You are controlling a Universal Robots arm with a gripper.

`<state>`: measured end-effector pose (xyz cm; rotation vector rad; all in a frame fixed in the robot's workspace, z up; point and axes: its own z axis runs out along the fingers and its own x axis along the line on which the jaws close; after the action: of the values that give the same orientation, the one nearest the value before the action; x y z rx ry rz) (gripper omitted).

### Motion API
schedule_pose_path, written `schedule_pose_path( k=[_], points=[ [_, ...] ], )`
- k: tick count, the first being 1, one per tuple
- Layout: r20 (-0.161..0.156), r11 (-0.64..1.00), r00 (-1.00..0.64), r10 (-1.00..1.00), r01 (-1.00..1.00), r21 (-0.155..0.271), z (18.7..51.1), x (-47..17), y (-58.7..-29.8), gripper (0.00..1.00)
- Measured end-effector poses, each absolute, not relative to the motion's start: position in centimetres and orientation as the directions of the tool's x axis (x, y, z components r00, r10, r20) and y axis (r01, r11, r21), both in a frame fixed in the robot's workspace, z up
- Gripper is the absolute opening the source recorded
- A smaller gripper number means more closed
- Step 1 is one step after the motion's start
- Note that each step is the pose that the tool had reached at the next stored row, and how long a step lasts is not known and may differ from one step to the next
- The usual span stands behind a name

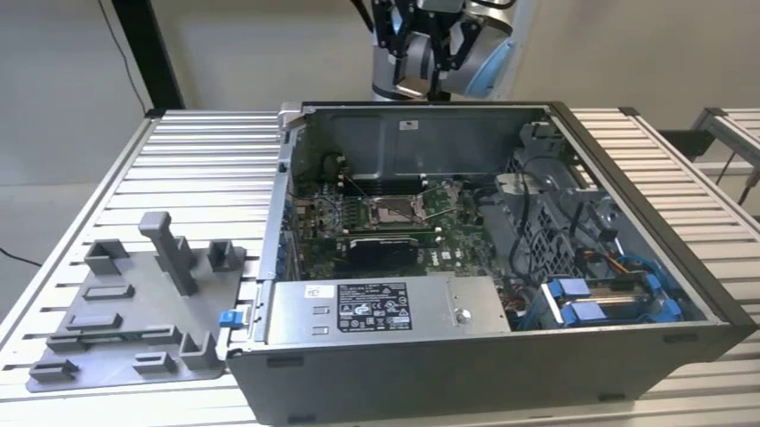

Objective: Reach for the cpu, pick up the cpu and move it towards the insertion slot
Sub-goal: 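Pick up the cpu and move it towards the insertion slot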

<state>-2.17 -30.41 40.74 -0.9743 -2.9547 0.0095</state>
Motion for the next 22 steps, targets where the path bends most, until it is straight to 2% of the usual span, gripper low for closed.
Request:
schedule_pose_path(
  k=[22],
  points=[
    [0.027, 0.541, -0.541, 0.841, 0.841, -0.015, 40.45, -2.17, -30.41, 0.00]
  ],
)
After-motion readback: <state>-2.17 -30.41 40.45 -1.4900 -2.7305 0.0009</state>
